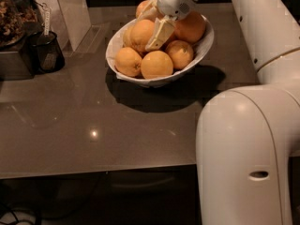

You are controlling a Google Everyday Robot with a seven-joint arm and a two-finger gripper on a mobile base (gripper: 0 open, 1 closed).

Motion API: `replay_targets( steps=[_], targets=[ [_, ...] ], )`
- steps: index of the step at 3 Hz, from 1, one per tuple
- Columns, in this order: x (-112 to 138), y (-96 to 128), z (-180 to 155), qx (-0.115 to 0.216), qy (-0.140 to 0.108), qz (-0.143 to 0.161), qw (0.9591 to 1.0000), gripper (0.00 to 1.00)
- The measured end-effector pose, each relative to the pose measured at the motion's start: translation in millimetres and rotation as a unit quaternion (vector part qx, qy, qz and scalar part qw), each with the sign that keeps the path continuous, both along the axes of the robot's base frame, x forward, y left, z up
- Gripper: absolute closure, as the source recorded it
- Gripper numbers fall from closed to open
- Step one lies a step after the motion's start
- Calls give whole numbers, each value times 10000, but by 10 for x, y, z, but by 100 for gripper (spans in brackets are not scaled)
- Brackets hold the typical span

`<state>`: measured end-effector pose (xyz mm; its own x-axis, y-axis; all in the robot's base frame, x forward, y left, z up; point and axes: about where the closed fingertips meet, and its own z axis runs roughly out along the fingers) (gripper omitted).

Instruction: Pick orange from white bowl

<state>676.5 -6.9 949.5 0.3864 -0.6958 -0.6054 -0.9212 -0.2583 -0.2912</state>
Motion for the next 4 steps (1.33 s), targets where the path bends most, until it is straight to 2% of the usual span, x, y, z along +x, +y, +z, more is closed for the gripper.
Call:
replay_targets(
  steps=[1, 2, 3, 4],
  targets=[
    [-2, -18, -9, -20, 40, -13, 10000, 96],
    [-3, -18, 5, -19, 40, -13, 10000, 100],
    [-109, -179, 394, 767, -166, -154, 9968, 100],
    [-335, -506, 837, 1432, -370, -372, 9883, 100]
  ],
)
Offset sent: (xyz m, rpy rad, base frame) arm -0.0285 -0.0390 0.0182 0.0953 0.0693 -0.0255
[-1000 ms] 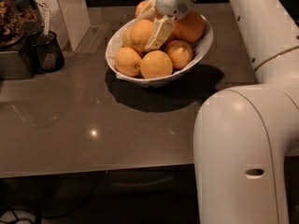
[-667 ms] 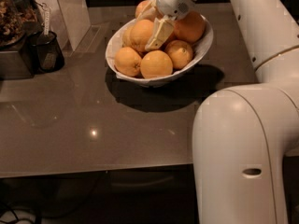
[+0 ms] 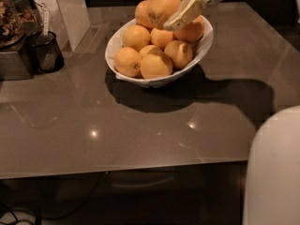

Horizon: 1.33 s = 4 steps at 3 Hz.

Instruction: Pick orange from white bowl

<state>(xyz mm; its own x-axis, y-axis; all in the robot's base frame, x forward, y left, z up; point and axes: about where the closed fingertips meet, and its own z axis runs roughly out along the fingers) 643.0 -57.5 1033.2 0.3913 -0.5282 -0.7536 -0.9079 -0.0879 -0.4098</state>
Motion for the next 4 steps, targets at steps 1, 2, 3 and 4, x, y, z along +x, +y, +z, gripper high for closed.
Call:
replay_targets(
  steps=[1, 2, 3, 4],
  targets=[
    [-249, -293, 215, 345, 18, -281, 9990, 100],
    [-524, -478, 248, 710, 205, -516, 9959, 100],
    [-752, -565, 170, 900, 426, -627, 9930, 100],
    [-883, -591, 35, 962, 678, -643, 9910, 100]
  ],
)
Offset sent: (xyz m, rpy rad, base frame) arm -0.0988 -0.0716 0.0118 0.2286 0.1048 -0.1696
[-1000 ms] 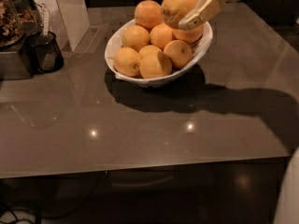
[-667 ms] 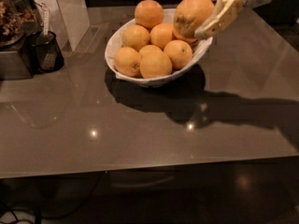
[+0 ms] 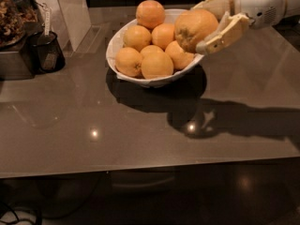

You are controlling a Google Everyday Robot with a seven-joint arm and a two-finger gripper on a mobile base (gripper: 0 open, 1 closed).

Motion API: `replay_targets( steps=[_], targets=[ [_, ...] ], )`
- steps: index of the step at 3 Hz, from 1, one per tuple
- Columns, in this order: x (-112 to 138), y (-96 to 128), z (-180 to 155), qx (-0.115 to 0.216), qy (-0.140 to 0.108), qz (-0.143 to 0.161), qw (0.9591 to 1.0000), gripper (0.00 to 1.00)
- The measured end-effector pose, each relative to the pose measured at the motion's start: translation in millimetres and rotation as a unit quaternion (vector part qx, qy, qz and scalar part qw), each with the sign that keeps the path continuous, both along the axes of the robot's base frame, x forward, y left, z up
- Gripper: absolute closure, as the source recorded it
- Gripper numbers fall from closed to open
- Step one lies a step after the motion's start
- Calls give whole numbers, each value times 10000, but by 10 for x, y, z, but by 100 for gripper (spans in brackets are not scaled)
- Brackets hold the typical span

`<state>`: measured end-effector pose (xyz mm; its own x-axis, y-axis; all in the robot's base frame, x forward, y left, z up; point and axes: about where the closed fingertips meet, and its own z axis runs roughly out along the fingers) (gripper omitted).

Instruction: Pick orange from white bowl

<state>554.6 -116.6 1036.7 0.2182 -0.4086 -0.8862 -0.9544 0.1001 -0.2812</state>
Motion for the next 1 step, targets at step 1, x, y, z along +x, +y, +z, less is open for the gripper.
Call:
replay_targets(
  steps=[1],
  targets=[
    [-4, -1, -17, -3, 19, 0, 10000, 100]
  ],
)
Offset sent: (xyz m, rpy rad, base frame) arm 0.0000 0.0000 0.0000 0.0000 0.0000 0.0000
